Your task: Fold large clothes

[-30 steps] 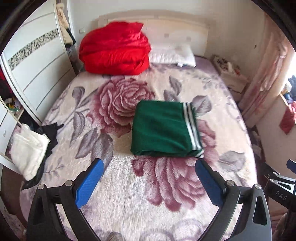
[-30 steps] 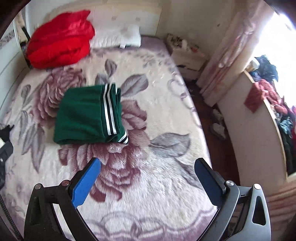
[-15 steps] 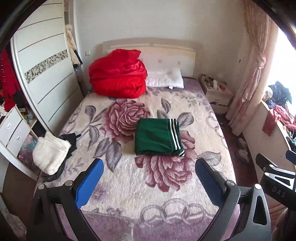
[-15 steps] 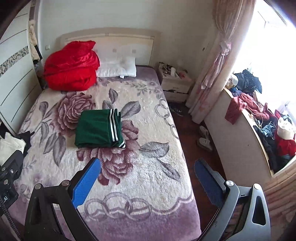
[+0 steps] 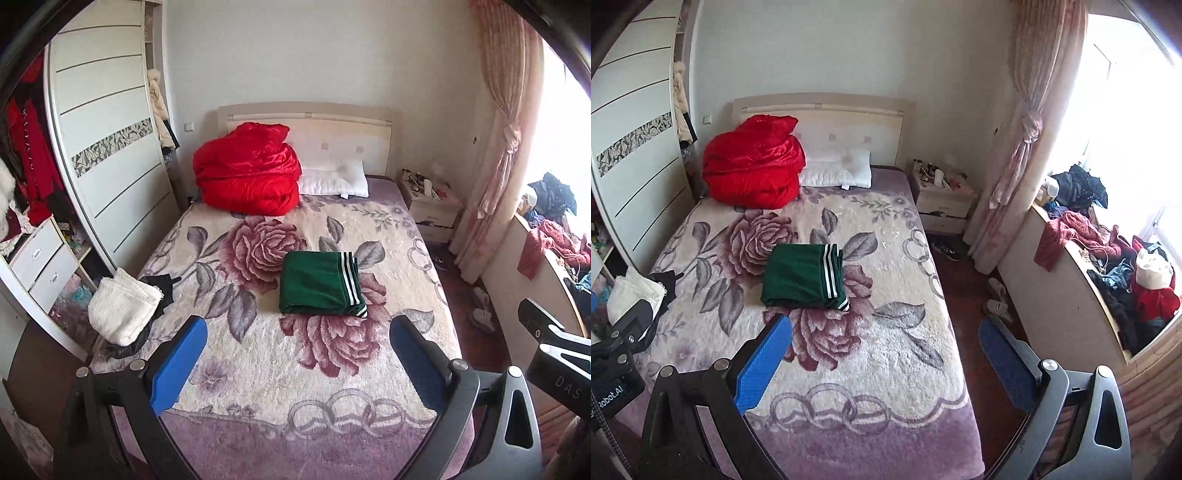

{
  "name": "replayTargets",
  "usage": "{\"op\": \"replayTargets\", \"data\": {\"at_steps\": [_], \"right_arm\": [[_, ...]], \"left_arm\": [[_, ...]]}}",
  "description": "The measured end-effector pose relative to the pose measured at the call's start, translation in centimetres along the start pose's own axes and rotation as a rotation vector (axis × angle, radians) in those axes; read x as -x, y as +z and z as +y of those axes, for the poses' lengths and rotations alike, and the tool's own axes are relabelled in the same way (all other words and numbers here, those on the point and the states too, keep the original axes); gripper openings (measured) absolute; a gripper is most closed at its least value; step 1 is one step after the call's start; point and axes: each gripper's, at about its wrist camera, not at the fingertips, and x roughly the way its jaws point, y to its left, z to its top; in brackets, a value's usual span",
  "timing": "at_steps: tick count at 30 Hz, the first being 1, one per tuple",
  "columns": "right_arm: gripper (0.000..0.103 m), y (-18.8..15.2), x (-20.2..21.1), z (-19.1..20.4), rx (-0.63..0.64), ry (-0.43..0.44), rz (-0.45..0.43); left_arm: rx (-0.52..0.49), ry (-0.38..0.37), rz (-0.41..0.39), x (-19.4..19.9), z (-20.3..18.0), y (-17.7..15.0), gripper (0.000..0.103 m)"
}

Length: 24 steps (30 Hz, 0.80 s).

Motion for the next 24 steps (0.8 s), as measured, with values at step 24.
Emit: {"op": "replayTargets", "data": {"at_steps": [24], "right_arm": [[0.103, 0.4, 1.7, -1.4, -0.020, 0.060, -0.042]], "left_arm": [[0.006, 0.015, -0.079, 3.0, -0.3, -0.4, 0.103]]}}
